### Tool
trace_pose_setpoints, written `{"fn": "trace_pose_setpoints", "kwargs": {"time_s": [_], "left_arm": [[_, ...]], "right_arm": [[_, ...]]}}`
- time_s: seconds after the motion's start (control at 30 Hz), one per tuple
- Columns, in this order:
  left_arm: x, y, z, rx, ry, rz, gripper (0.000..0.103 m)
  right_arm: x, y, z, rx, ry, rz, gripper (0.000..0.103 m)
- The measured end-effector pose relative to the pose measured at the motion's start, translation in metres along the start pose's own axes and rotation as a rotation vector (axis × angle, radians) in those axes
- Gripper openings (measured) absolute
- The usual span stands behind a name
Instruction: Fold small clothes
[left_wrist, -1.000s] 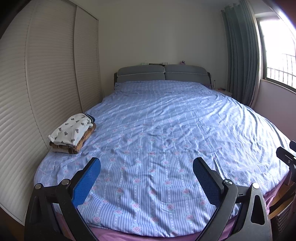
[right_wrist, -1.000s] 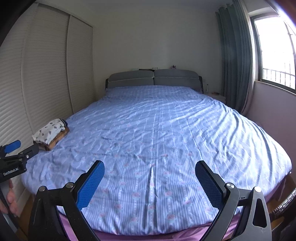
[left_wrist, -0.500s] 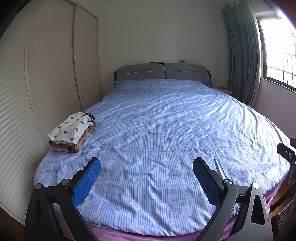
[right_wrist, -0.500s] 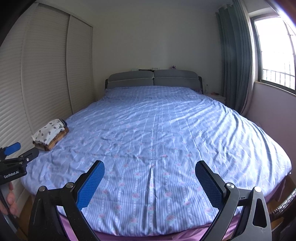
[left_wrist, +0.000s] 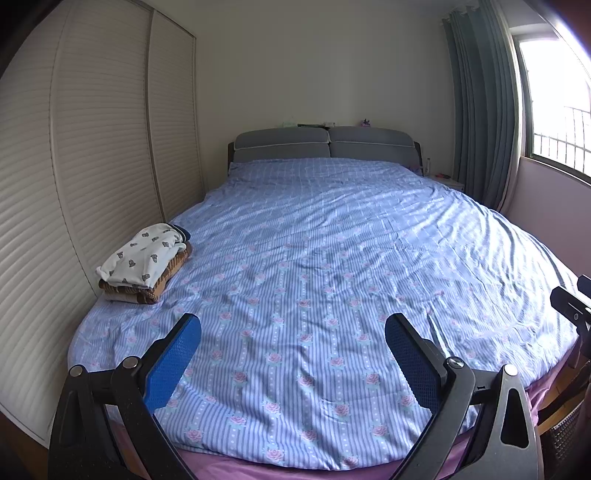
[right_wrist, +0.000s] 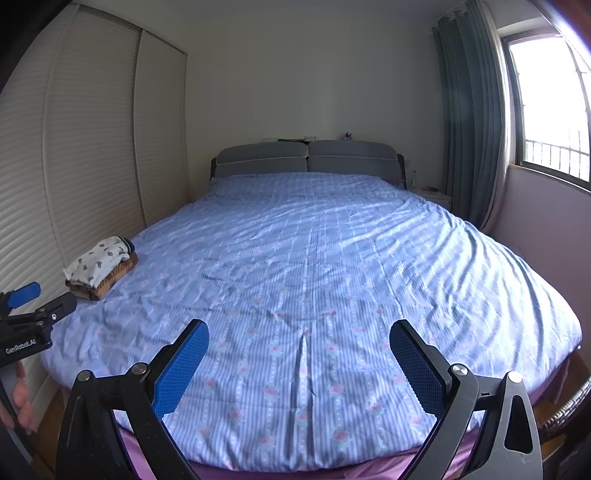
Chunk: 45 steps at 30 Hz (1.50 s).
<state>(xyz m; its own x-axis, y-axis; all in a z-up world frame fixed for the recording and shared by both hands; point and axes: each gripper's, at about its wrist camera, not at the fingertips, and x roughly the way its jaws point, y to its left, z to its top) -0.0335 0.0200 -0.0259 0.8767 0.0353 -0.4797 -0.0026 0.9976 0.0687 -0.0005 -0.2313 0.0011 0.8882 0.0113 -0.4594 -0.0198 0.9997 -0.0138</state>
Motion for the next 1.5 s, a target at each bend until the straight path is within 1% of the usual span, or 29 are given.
{"fn": "trace_pose_setpoints", "kwargs": {"time_s": [0.2,0.4,1.37,1.5], "left_arm": [[-0.0018,0.0013,0.0000,-0.014,-0.006,-0.003,0.103],[-0.0018,-0.0009,-0.0010,-0.015,0.005,-0.011,0.103],[-0.0041,-0.0016,-0.0011,-0.029,0.006,-0.014,0.103],[-0.0025,-0.0032,0.0000,-0.031,0.010,-0.025,0.103]], "right_arm": [[-0.0003,-0.0003,-0.0001,0.004,-0.002,0.003,0.100],[-0.0003,-0.0001,-0.0012,0.004,0.001,0.005,0.100],[0.0025,-0.0001,-0.0066,0.016,0.011,0.006,0.100],[0.0026,-0.0005,-0.0062,0.016,0.011,0.005,0.100]]}}
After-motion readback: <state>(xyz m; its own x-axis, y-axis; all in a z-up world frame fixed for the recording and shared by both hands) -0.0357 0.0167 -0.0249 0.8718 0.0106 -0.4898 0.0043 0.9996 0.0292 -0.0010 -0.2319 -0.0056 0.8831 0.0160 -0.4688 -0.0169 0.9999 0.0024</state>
